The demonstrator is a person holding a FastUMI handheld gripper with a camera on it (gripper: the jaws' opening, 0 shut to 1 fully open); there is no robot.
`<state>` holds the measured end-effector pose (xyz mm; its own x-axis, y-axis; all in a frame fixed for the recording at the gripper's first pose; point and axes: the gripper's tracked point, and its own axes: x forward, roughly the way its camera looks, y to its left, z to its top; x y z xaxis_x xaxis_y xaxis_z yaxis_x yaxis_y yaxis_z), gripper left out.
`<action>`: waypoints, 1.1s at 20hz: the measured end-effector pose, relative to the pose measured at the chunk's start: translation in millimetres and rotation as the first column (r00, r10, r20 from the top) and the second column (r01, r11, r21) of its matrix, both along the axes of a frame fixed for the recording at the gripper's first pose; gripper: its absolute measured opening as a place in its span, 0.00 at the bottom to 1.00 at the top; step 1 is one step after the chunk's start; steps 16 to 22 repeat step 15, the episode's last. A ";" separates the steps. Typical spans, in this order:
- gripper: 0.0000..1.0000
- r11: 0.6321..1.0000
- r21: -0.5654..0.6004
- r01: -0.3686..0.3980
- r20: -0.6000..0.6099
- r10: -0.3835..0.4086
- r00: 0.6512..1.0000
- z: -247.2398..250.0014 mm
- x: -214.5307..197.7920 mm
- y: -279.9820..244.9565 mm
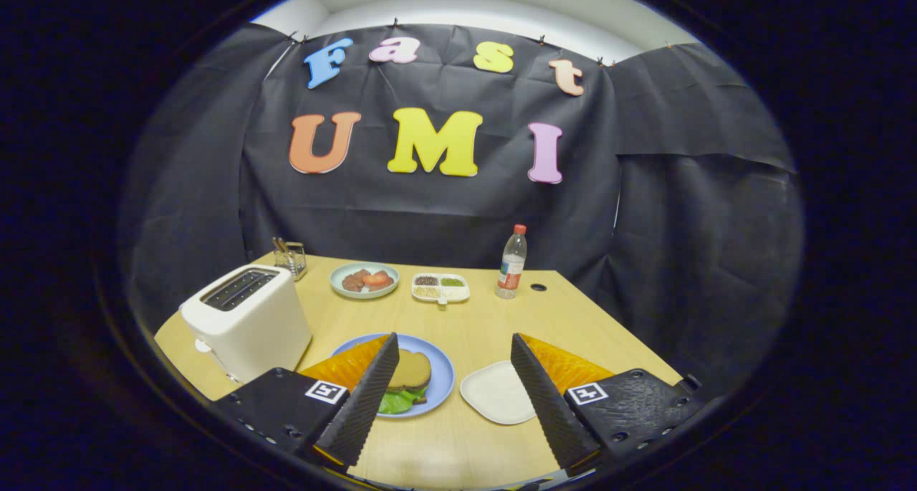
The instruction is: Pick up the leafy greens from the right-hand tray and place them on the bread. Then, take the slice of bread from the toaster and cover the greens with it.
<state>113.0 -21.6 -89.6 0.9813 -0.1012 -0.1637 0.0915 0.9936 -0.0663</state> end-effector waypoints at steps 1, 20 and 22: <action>0.96 1.000 0.003 -0.007 0.036 0.007 0.999 4.8 -9.6 -0.2; 0.96 0.998 0.023 -0.066 0.190 0.061 0.980 59.0 -55.1 11.2; 0.96 0.998 0.023 -0.066 0.190 0.061 0.980 59.0 -55.1 11.2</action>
